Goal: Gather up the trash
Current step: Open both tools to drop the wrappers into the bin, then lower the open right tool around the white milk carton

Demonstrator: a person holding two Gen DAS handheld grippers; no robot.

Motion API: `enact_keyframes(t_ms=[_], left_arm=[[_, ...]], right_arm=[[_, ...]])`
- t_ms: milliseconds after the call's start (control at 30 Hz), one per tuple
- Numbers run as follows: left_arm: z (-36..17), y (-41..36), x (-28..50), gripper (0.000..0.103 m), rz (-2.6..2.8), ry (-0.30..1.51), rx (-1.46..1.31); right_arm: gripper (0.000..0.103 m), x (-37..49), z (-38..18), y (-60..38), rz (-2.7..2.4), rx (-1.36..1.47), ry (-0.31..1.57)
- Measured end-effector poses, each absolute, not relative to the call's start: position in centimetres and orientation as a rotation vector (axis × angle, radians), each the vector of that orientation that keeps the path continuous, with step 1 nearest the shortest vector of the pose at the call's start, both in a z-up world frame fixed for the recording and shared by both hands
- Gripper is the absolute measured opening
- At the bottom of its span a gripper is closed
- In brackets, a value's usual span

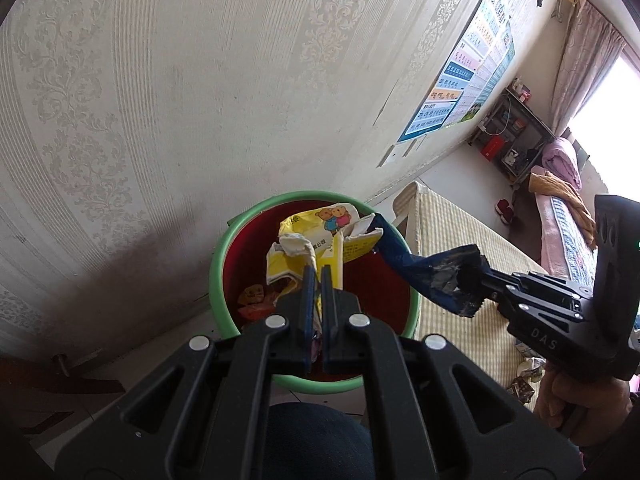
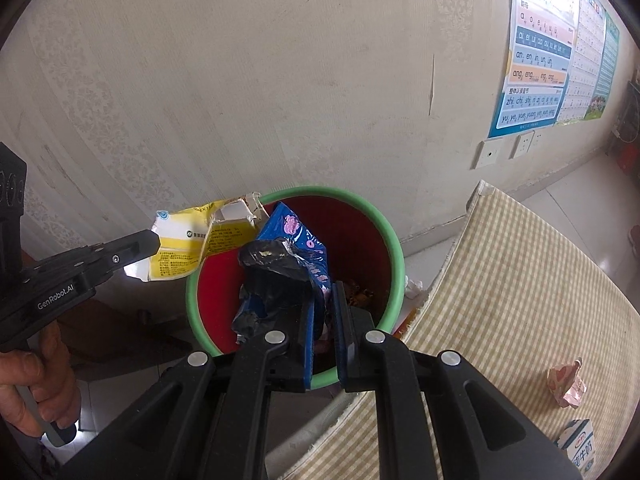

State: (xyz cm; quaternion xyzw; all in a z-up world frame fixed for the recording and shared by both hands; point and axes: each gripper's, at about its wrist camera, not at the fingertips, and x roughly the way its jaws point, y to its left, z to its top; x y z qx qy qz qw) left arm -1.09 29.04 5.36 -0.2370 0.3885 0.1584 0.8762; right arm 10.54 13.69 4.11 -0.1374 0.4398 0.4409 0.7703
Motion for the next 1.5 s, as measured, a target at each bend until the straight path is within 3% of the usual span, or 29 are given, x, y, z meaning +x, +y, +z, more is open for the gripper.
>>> enact_keyframes(t_ms=[100,167,233,433,467,600,833,1500], left_arm=[[5.2,29.6,-1.0,0.004,0.354,0.816,-0.503],[5.0,30.1,-1.0,0.016,0.353,0.814,-0.527],[5.0,30.1,-1.3,0.056,0.351,0.793,-0.539],[5.2,29.6,-1.6,0.093,0.365,0.774,-0.543],[5.3,29.4,-1.6,0.096,0.37,0.775,-0.537],[5.1,28.3,-0.9,0.098,0.351,0.798,-0.519],[4.6,24.5,0.6,0.098,0.28,0.838,-0.493],[3.3,12.7,5.4,0.098,0.062,0.936,-0.38]], right_arm=[[0.055,11.0,3.8,13.3,0.941,-0.266,0.964],[0.055,11.0,3.5,13.0,0.939,-0.264,0.977],[0.06,11.0,3.2,12.6,0.934,-0.264,0.986],[0.071,11.1,3.3,10.5,0.897,-0.244,0.999],[0.072,11.1,3.4,10.0,0.888,-0.238,1.0],[0.081,11.4,3.5,7.6,0.84,-0.209,1.001],[0.085,11.5,3.3,2.9,0.757,-0.174,1.013],[0.085,13.1,1.4,-11.8,0.519,-0.058,1.061]])
